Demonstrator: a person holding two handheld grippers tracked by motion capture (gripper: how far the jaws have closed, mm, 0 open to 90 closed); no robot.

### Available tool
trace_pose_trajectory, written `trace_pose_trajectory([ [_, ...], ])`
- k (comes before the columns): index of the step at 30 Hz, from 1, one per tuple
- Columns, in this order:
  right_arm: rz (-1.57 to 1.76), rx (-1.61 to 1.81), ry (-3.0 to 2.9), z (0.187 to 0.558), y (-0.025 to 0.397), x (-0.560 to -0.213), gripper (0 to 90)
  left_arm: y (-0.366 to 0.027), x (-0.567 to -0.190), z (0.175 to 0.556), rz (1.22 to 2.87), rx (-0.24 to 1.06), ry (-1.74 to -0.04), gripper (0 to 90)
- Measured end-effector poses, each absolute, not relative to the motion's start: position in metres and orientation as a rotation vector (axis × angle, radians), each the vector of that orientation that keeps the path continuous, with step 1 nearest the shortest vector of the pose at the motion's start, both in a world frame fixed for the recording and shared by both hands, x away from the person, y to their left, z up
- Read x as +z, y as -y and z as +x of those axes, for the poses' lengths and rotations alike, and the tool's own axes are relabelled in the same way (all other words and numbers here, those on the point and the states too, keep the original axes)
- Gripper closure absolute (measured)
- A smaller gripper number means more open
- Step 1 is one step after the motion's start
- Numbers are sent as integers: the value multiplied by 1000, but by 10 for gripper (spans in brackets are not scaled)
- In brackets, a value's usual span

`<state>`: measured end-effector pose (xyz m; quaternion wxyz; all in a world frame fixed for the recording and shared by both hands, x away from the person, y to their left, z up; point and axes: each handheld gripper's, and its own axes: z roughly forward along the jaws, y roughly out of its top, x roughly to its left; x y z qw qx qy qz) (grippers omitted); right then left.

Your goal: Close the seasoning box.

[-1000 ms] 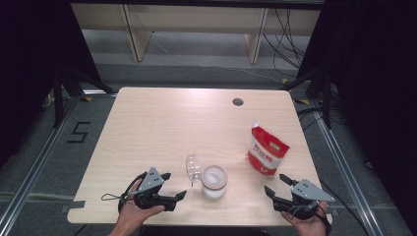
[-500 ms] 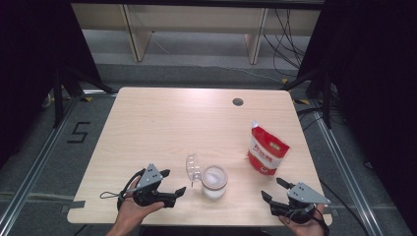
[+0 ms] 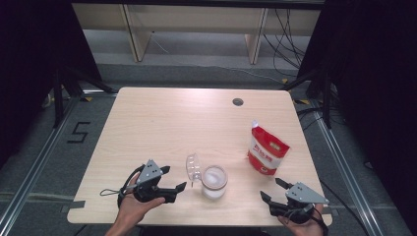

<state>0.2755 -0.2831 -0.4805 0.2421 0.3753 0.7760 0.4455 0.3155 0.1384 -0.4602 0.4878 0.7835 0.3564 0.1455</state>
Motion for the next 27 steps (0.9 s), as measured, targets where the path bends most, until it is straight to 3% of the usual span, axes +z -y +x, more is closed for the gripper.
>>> trace_pose_trajectory([
  [3,974,1219,-2123,278,282,-481,303,-135,-459,314,1893,342,-854,272],
  [9,1004,1217,-2130,276,281,-482,303,-133,-452,314,1919,377,-781,603],
  [14,989,1211,-2133,277,282,-482,304,-127,-451,308,1905,398,-754,815],
  [19,981,1207,-2145,276,279,-482,305,-123,-449,308,1909,386,-735,882],
  [27,972,1216,-2161,277,278,-483,306,-119,-446,307,1922,389,-698,892],
])
